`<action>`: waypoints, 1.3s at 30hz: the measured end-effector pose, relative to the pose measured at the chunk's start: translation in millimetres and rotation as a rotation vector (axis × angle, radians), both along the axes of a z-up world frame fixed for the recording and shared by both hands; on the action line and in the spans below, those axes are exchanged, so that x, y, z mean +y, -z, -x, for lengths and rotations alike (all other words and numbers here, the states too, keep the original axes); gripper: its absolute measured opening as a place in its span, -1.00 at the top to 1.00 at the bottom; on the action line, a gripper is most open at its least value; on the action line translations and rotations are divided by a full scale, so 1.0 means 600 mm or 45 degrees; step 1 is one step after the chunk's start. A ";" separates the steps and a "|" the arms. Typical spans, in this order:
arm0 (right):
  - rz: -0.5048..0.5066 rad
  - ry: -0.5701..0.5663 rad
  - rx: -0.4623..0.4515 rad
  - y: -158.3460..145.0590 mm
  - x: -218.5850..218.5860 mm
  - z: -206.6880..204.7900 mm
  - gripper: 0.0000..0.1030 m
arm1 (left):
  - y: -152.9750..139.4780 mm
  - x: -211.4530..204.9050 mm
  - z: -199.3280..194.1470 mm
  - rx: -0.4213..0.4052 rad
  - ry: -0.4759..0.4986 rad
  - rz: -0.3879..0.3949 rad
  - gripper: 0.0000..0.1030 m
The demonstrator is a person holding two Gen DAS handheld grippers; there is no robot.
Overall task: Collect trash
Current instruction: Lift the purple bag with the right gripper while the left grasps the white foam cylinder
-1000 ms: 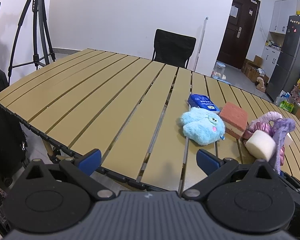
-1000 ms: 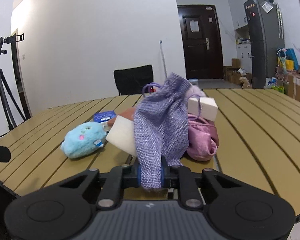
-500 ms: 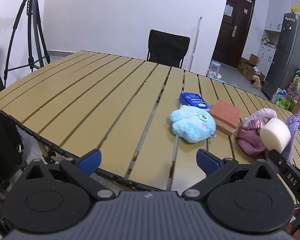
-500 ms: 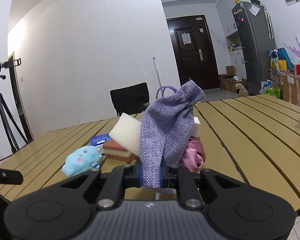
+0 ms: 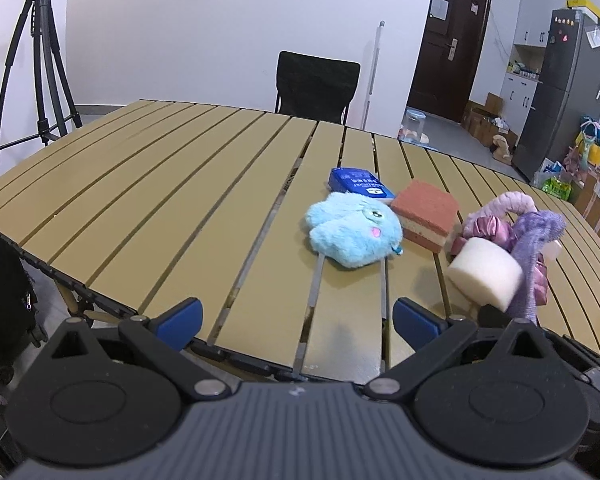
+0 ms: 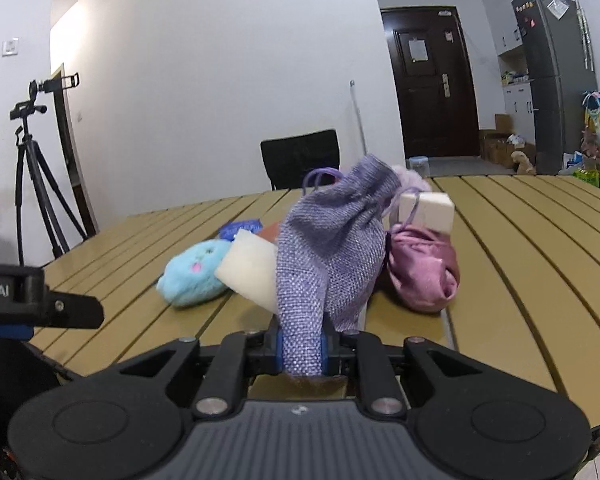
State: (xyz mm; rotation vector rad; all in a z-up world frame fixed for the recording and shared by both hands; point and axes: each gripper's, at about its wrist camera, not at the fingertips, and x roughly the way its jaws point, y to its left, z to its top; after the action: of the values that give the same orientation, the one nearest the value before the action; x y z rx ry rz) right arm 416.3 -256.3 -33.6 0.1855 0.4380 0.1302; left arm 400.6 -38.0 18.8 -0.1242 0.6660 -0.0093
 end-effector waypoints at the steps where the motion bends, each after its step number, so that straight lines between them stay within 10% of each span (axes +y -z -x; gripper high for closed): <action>1: -0.002 -0.001 0.003 0.000 0.000 -0.001 0.62 | 0.001 -0.001 0.000 0.002 0.003 -0.001 -1.00; 12: -0.027 0.060 0.019 -0.003 -0.008 0.003 0.56 | 0.002 -0.007 0.001 0.003 0.014 0.000 -1.00; 23: -0.300 0.233 0.009 0.004 -0.079 -0.008 0.06 | 0.005 -0.025 -0.006 0.010 0.034 0.009 -1.00; 25: -0.321 0.270 0.005 0.008 -0.090 -0.012 0.15 | 0.005 -0.031 -0.009 0.011 0.042 0.013 -1.00; 28: -0.355 0.280 0.002 0.013 -0.108 -0.016 0.88 | 0.007 -0.044 -0.014 0.010 0.063 0.017 -1.00; 39: -0.217 0.345 -0.134 -0.011 -0.131 0.014 0.91 | 0.016 -0.122 -0.026 -0.028 0.196 0.068 -1.00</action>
State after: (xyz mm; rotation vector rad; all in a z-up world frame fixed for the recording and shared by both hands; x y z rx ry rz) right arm 407.6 -335.2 -26.9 0.4017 0.2928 -0.0894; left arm 416.2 -111.4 9.4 -0.1236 0.6525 -0.1765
